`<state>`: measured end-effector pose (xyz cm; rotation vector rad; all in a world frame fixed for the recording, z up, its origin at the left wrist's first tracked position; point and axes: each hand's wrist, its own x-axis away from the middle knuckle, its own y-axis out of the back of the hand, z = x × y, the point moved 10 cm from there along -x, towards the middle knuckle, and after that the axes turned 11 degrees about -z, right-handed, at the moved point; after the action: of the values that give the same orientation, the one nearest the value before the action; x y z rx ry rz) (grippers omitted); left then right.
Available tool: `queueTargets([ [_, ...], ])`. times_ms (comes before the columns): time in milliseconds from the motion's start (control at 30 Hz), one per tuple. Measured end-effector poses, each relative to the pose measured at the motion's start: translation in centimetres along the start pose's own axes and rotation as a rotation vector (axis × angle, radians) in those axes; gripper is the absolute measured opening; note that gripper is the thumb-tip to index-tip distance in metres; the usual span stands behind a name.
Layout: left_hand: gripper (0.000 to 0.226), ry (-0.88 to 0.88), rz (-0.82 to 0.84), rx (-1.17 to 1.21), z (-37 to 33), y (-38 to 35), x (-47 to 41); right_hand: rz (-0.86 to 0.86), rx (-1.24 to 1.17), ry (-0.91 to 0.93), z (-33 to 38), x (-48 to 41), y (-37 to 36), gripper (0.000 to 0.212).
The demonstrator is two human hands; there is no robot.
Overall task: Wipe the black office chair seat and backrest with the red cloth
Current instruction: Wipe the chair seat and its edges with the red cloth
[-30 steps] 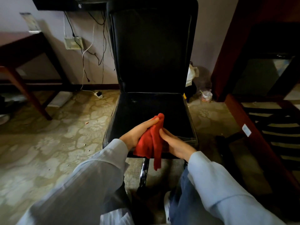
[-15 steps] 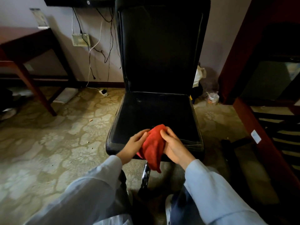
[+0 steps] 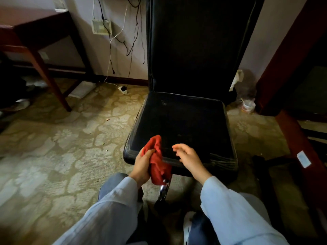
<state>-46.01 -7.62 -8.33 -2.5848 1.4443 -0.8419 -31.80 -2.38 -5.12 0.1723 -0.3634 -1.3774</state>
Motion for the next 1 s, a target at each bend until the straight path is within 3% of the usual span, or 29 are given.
queueTargets([
  [100,0.041,0.049,0.057,0.044,0.3,1.3,-1.9,0.06,0.246,0.069,-1.2,-1.8,-2.3,0.025],
  [200,0.04,0.112,0.102,0.134,1.1,2.1,-3.1,0.123,0.523,0.185,-1.8,-3.6,-5.0,0.038],
  [300,0.063,0.228,0.126,0.198,2.1,2.4,-4.1,0.122,0.805,0.314,-2.0,-5.9,-7.5,0.05],
  [467,0.053,0.175,0.072,0.167,1.5,3.5,-6.0,0.26,1.093,0.22,-6.8,-7.7,-10.0,0.053],
  [667,0.042,0.128,0.046,0.122,0.8,4.5,-6.0,0.221,1.176,0.287,-7.8,-7.6,-9.5,0.052],
  [800,0.05,0.105,0.059,0.096,0.6,4.9,-5.5,0.228,1.203,0.284,-8.1,-7.2,-8.5,0.051],
  [1000,0.037,0.07,0.08,0.038,0.4,5.1,-4.3,0.223,1.178,0.254,-8.8,-6.7,-6.0,0.049],
])
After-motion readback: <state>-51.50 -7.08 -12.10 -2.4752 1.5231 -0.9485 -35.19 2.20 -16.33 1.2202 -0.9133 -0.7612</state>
